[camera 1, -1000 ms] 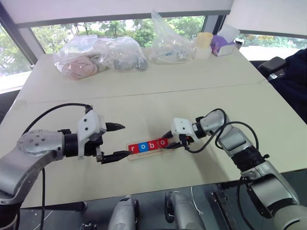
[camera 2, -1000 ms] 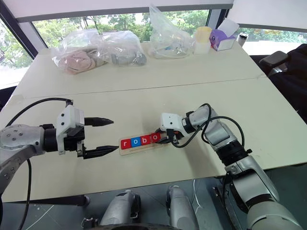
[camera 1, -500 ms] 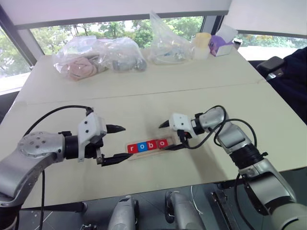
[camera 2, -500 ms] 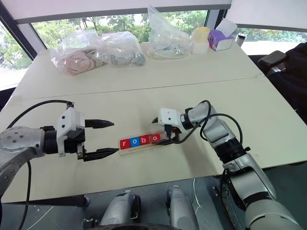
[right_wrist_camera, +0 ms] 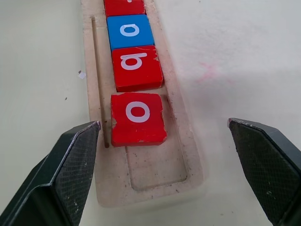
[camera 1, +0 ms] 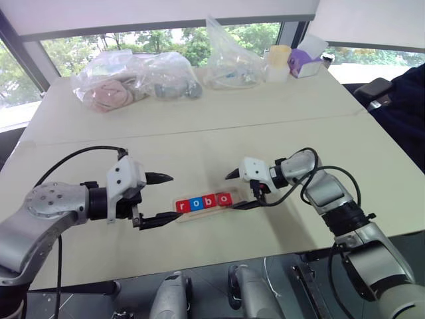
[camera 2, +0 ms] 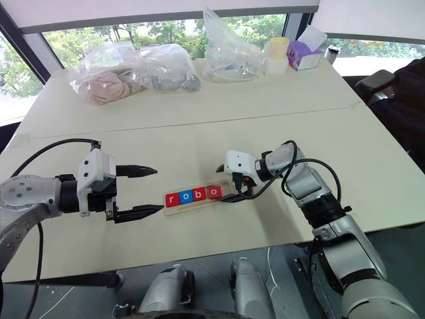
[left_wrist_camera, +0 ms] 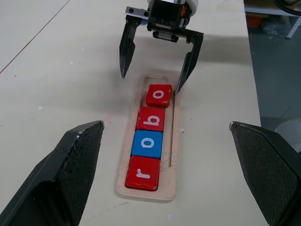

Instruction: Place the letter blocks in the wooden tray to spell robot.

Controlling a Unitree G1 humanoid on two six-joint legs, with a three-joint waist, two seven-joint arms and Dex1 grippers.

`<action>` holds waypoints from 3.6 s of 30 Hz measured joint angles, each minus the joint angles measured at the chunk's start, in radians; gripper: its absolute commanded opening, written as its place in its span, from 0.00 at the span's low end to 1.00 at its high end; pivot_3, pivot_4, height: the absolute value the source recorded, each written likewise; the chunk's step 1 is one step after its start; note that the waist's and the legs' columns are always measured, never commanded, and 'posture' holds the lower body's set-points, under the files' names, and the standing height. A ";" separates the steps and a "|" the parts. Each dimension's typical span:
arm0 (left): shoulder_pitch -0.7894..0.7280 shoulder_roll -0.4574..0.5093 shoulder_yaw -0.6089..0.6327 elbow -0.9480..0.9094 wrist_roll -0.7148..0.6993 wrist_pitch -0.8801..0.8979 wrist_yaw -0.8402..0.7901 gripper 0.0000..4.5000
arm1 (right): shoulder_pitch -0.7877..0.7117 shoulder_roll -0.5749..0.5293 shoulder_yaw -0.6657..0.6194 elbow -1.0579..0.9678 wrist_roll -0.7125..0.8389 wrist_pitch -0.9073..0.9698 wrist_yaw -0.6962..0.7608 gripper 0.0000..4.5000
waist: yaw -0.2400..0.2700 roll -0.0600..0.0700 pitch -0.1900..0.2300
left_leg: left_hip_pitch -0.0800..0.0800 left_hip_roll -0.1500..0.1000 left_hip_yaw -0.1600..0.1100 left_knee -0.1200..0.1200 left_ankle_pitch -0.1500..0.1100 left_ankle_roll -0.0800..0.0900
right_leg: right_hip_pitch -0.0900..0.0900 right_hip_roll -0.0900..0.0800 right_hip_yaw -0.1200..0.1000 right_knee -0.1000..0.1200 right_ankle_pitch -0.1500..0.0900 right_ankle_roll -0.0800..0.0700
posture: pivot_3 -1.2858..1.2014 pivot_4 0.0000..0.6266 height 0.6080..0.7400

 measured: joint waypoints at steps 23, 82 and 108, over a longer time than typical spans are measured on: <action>0.020 -0.002 0.000 0.001 0.010 -0.020 0.001 1.00 | -0.015 0.009 0.002 -0.041 0.017 0.030 0.003 0.99 | 0.000 0.000 0.000 | 0.000 0.000 0.000 0.000 0.000 0.000 | 0.000 0.000 0.000 0.000 0.000 0.000 | 0.52 0.24 1.00; -0.006 -0.010 -0.013 0.008 0.009 -0.014 0.002 1.00 | 0.031 0.012 -0.054 0.047 -0.037 -0.037 -0.168 0.99 | -0.001 0.000 0.000 | 0.000 0.000 0.000 -0.001 0.000 0.000 | 0.000 0.000 0.001 0.000 -0.001 -0.001 | 0.52 0.24 1.00; 0.015 -0.012 -0.005 0.003 0.010 -0.019 0.002 1.00 | 0.032 -0.074 -0.291 -0.072 0.021 0.206 -0.353 0.99 | 0.001 0.000 0.001 | 0.000 0.000 0.000 -0.001 0.000 0.000 | -0.001 0.000 0.001 -0.001 -0.002 -0.001 | 0.52 0.24 1.00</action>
